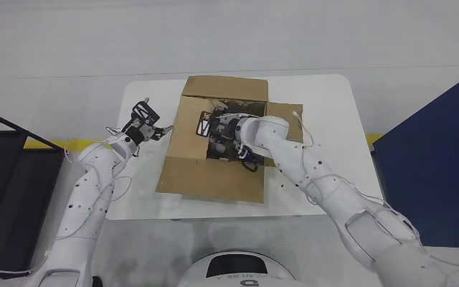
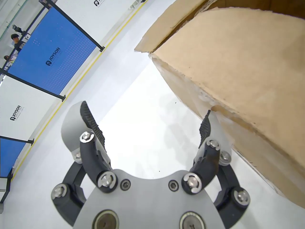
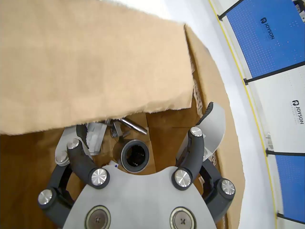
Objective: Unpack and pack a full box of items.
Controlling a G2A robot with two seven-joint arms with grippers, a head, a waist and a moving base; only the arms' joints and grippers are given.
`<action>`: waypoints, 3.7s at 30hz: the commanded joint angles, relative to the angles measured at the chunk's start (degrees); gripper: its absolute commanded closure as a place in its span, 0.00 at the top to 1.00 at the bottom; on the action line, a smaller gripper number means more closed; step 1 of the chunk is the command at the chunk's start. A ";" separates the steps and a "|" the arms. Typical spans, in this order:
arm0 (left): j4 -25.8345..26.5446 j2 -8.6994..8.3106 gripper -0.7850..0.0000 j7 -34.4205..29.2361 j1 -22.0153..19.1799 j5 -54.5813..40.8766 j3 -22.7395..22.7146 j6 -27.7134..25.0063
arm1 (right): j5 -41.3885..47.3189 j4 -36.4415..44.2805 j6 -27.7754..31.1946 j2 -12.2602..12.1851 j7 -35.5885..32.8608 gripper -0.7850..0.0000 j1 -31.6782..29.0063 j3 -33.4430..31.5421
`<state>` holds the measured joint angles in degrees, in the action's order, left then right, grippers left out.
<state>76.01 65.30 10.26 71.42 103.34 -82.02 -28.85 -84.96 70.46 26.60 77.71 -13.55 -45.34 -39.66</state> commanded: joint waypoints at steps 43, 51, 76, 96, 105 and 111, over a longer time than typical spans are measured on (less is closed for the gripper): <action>-0.16 -1.82 1.00 1.18 3.39 -6.32 -5.69 2.77 | -7.51 16.02 10.03 -3.12 -6.42 1.00 -6.78 -14.61; -0.16 -1.82 1.00 1.18 3.39 -6.32 -5.69 2.77 | -15.74 13.45 2.51 -2.72 -10.04 1.00 -9.29 -11.24; -1.29 -2.47 1.00 3.18 6.36 -9.82 -11.68 6.95 | -1.06 0.83 -18.00 9.62 -1.80 1.00 3.60 5.57; -5.58 -5.10 1.00 4.67 3.75 -9.80 -19.04 -1.61 | 9.57 -13.75 -11.50 20.95 -6.08 1.00 11.01 11.45; -2.80 -5.05 1.00 0.79 0.37 -9.87 -15.86 -3.52 | 7.83 16.93 8.66 8.73 -12.94 1.00 -9.81 -12.79; -2.80 -5.05 1.00 0.79 0.37 -9.87 -15.86 -3.52 | 8.08 27.08 13.53 6.25 -17.63 1.00 -17.94 -19.99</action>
<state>73.21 60.25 11.06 71.79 93.48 -97.89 -32.37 -76.86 99.18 40.35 83.89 -31.37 -64.54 -60.54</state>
